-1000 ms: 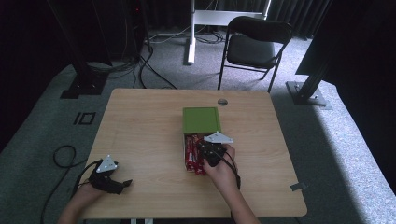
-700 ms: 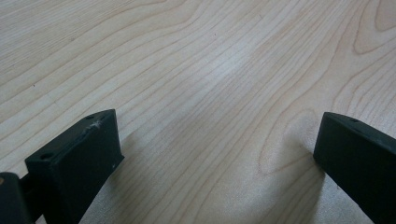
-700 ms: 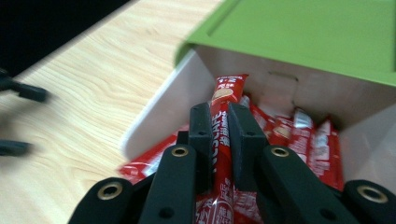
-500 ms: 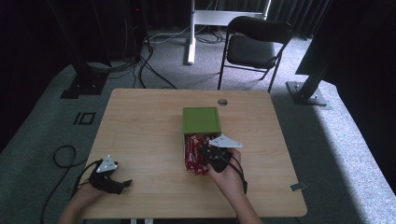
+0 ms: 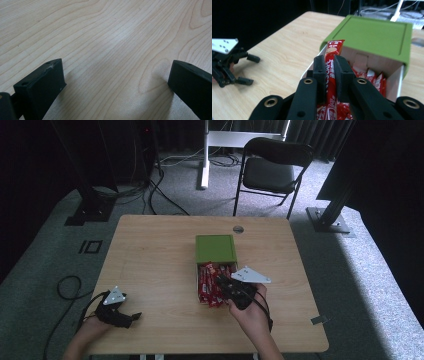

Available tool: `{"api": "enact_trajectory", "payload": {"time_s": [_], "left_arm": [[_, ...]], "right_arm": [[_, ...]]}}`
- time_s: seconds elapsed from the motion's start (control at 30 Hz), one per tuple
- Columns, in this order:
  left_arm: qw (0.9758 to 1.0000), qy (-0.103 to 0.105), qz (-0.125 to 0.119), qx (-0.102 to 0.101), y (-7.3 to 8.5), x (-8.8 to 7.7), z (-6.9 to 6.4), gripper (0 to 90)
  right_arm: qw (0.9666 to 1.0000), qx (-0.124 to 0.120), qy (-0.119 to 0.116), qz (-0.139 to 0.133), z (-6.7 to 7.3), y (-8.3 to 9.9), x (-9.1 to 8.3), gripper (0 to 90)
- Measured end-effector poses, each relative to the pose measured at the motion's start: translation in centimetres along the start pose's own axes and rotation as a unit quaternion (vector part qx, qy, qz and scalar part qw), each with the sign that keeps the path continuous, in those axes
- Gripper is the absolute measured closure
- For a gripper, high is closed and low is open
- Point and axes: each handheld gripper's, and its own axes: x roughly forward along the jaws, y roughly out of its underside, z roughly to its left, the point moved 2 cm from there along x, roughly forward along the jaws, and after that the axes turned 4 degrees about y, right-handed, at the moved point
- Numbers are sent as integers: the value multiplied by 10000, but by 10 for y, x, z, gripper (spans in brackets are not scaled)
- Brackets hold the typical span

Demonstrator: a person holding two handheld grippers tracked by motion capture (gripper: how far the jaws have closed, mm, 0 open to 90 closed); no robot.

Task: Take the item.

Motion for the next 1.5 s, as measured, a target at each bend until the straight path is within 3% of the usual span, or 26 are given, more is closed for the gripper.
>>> {"api": "enact_trajectory", "payload": {"time_s": [0.3,0.57,0.7,0.87,1.03,1.17,1.5], "left_arm": [[10000,-1,-3,-4,0,0,0,16],[10000,-3,-4,-1,0,0,0,16],[10000,-1,-4,-5,0,0,0,15],[10000,-1,-4,-3,0,0,0,16],[10000,-5,-5,3,0,0,0,15],[10000,-2,-2,0,0,0,0,16],[10000,-2,-3,-1,0,0,0,15]], "right_arm": [[9989,18,194,-425,-9,-16,-12,810],[9943,139,714,-780,-33,-27,-12,810],[9900,256,1043,-912,-49,-24,-7,810],[9861,392,1387,-827,-69,-14,6,810],[9829,601,1588,-709,-87,0,21,810],[9806,625,1781,-533,-98,14,34,810],[9778,975,1849,-114,-115,46,66,810]]}}
